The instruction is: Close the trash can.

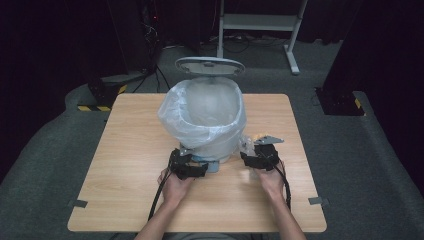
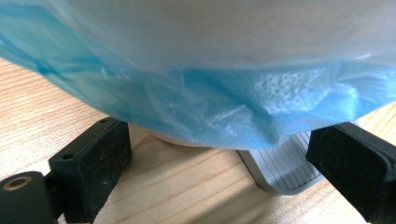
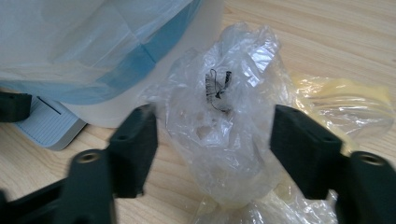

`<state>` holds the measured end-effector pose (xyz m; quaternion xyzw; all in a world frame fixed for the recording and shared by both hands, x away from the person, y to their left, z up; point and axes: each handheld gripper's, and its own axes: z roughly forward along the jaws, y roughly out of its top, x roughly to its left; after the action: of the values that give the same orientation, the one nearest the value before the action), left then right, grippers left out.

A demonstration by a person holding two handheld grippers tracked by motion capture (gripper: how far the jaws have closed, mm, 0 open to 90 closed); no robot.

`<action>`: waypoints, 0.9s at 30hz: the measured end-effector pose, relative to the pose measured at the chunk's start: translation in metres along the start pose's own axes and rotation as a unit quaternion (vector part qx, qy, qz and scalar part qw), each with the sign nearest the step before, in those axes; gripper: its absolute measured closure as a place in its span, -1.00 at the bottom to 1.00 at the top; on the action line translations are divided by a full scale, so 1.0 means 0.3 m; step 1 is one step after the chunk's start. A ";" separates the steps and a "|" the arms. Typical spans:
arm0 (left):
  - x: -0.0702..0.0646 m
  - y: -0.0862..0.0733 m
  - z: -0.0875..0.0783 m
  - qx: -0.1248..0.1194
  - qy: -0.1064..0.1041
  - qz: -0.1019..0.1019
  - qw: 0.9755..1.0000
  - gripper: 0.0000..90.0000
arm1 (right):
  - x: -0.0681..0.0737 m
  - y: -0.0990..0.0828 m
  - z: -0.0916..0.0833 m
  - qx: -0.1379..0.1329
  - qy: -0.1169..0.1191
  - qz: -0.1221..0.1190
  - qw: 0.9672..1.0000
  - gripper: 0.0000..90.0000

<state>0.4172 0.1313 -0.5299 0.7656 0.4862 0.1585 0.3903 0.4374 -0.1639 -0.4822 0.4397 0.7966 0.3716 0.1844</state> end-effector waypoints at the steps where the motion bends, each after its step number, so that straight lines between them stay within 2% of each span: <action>1: 0.000 0.000 0.000 0.000 0.000 0.000 1.000 -0.85 | 0.000 0.000 0.000 0.000 0.000 0.000 1.000 -0.12; 2: 0.001 0.000 0.000 0.001 0.002 0.001 1.000 -0.85 | 0.001 0.000 -0.001 0.002 0.001 -0.003 1.000 0.04; 5: 0.001 0.000 0.000 0.001 0.001 0.000 1.000 -0.85 | -0.002 -0.002 0.001 0.010 0.010 -0.001 1.000 0.21; 6: 0.001 0.000 0.000 0.001 0.001 0.000 1.000 -0.85 | -0.002 -0.002 0.001 0.010 0.010 -0.001 1.000 0.21; 7: 0.001 0.000 0.000 0.001 0.002 0.001 1.000 -0.85 | -0.004 -0.003 0.003 0.011 0.014 -0.001 1.000 0.37; 8: 0.000 0.000 0.000 -0.001 -0.002 -0.001 1.000 -0.85 | -0.004 -0.003 0.003 0.011 0.014 -0.001 1.000 0.37; 10: 0.002 0.000 0.000 0.001 0.004 0.002 1.000 -0.85 | 0.001 -0.001 0.003 0.014 0.016 -0.002 1.000 0.59; 13: 0.002 0.000 0.000 0.001 0.004 0.002 1.000 -0.85 | 0.004 0.000 0.002 0.014 0.016 -0.009 1.000 0.68; 14: 0.002 0.000 0.000 0.002 0.003 0.002 1.000 -0.85 | 0.007 -0.004 0.002 0.015 0.019 -0.010 1.000 0.79; 21: 0.002 0.000 0.000 0.001 0.004 0.002 1.000 -0.85 | 0.011 -0.010 -0.013 0.007 0.024 -0.011 1.000 0.92; 27: 0.002 0.000 0.000 0.001 0.003 0.002 1.000 -0.85 | 0.016 0.001 -0.063 -0.018 0.024 -0.016 0.999 0.95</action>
<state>0.4174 0.1318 -0.5299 0.7665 0.4863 0.1609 0.3873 0.4232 -0.1678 -0.4693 0.4146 0.8009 0.3931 0.1792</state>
